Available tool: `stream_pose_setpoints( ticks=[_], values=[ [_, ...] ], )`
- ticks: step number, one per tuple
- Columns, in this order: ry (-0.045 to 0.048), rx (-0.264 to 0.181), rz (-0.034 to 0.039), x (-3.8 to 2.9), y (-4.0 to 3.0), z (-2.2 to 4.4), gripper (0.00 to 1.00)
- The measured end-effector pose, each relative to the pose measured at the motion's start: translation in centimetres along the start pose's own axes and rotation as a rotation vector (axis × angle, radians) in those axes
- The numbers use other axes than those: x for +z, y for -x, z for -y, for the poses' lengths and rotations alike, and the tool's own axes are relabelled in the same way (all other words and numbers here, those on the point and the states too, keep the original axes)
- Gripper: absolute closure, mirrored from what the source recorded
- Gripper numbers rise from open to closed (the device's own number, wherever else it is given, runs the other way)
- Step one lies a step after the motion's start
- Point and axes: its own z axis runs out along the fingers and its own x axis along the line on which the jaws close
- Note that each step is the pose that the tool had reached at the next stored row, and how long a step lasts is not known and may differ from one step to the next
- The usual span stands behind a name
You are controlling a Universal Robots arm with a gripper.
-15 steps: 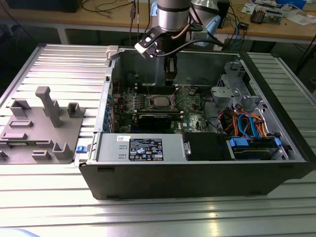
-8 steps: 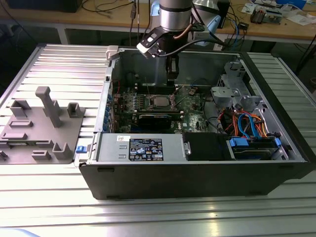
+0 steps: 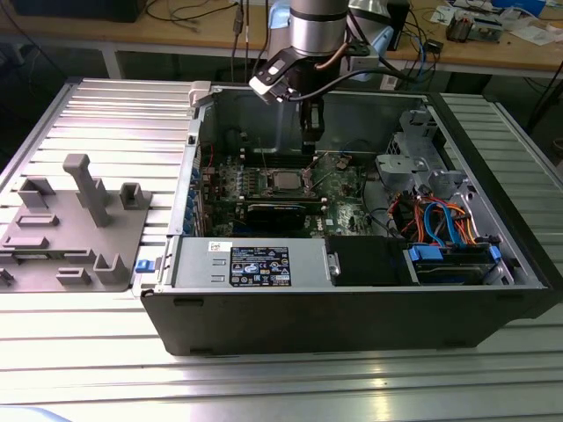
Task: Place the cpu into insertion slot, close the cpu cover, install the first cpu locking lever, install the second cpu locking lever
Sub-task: 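Close the cpu cover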
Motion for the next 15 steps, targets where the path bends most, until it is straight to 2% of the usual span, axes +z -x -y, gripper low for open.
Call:
stream_pose_setpoints(
  ticks=[5,15],
  values=[
    [0.0,0.0,0.002,0.02,0.0,-0.31,0.89],
    [0.0001,0.0,0.0023,0.03,-0.01,-0.45,0.89]
  ],
)
